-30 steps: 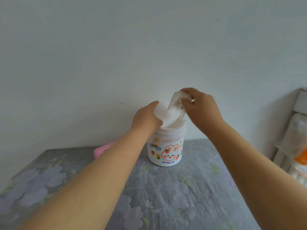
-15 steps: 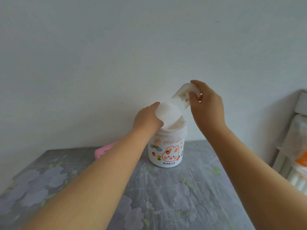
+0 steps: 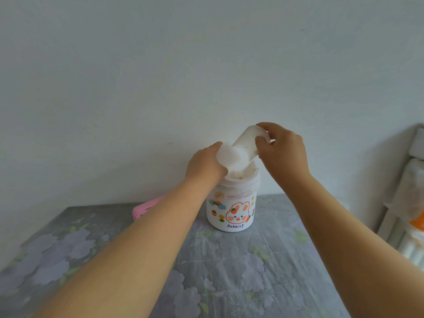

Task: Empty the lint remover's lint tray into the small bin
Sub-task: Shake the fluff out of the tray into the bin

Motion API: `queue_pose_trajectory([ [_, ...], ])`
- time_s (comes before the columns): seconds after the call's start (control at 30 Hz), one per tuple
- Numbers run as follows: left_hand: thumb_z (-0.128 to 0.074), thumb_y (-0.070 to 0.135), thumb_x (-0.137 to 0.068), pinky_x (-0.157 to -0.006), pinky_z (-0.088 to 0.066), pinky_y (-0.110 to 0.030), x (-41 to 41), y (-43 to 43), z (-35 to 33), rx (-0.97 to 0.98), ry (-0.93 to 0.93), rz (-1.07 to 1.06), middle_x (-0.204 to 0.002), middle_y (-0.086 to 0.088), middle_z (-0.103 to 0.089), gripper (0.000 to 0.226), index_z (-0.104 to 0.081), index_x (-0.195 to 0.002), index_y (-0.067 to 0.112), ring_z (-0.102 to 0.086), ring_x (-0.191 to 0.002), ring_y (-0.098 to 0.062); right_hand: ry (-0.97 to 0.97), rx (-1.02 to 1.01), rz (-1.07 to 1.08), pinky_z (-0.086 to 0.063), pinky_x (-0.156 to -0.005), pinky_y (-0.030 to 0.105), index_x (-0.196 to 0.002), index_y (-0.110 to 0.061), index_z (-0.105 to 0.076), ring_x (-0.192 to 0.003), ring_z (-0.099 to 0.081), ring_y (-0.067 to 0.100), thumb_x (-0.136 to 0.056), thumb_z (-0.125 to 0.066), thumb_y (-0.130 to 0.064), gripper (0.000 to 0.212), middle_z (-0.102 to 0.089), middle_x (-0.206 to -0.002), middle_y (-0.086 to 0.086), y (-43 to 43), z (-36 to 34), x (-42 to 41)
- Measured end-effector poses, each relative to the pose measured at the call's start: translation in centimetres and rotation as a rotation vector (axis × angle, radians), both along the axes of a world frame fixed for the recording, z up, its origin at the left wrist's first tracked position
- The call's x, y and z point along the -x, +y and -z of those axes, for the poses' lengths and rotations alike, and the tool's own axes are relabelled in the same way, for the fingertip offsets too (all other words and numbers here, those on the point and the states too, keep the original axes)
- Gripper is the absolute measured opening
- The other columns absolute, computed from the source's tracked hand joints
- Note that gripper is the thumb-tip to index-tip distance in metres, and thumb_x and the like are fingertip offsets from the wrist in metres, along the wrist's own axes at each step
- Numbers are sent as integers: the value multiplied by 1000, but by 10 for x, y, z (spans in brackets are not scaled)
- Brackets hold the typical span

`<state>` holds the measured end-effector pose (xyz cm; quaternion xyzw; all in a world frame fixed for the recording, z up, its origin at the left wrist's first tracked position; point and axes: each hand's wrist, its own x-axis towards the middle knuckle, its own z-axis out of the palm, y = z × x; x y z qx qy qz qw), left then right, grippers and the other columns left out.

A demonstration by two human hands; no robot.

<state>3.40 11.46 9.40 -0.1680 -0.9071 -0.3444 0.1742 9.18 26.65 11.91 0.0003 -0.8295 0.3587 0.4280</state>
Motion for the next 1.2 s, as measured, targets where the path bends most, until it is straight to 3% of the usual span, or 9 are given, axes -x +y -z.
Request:
queue_pose_trajectory([
  [0.2,-63,18,-78,-81,-41,-32,6,0,4,4,-70,-2,-134,-11,-50,77,-29,-145,30,-52,-116,-32,-37,20,-14,-56,-77,40,-118,-23,-67,-77,-70,29,-85,-51,-16,37,-74,-96,4,1,-3,-1],
  [0.37,-64,24,-80,-83,-38,-31,8,-4,3,-66,-60,5,-140,-10,-45,74,-30,-145,29,-50,-120,-30,-54,182,-74,-59,-76,46,-117,-21,-66,-74,-73,27,-83,-52,-18,36,-72,-99,3,9,-6,1],
  [0.43,-65,24,-79,-82,-37,-29,7,-7,2,-88,10,34,-140,-6,-45,70,-35,-142,32,-50,-119,-27,-57,294,-118,-62,-72,46,-115,-16,-65,-65,-74,22,-83,-51,-15,35,-73,-93,5,14,-6,2],
  [0.53,-66,21,-80,-92,-37,-29,1,-11,0,-51,136,86,-142,-3,-44,58,-49,-133,34,-44,-126,-23,-65,470,-177,-63,-70,46,-113,-11,-62,-66,-74,24,-84,-49,-12,32,-72,-93,9,19,-5,3],
  [0.67,-61,24,-84,-109,-27,-39,-9,-9,1,172,433,49,-143,-5,-47,21,-70,-104,24,-31,-136,-26,-37,599,-197,-63,-65,44,-110,-8,-60,-65,-74,27,-85,-46,-12,29,-68,-100,12,24,-1,4],
  [0.8,-39,32,-92,-88,-34,-39,-20,4,4,422,706,93,-104,-3,-69,37,-72,-90,15,-52,-106,-26,25,669,-158,-62,-60,40,-107,-12,-58,-59,-72,24,-86,-44,-14,25,-66,-96,7,28,2,6],
  [0.87,-30,37,-96,-81,-36,-39,-23,13,7,515,644,157,-92,-7,-71,44,-68,-100,14,-55,-94,-27,29,685,-146,-62,-61,40,-109,-12,-58,-58,-71,24,-87,-43,-14,27,-65,-96,5,29,2,6],
  [1.0,-21,59,-94,-77,-39,-39,-18,28,14,644,367,132,-103,-15,-68,62,-47,-130,15,-56,-99,-34,26,690,-146,-62,-61,39,-110,-11,-59,-61,-72,25,-87,-43,-14,28,-66,-99,6,29,4,6],
  [1.2,-23,61,-93,-68,-32,-35,-16,39,24,692,289,122,-99,-15,-68,65,-43,-126,8,-58,-94,-34,21,687,-157,-60,-59,36,-107,-12,-60,-61,-71,25,-87,-44,-15,26,-66,-97,5,30,5,6],
])
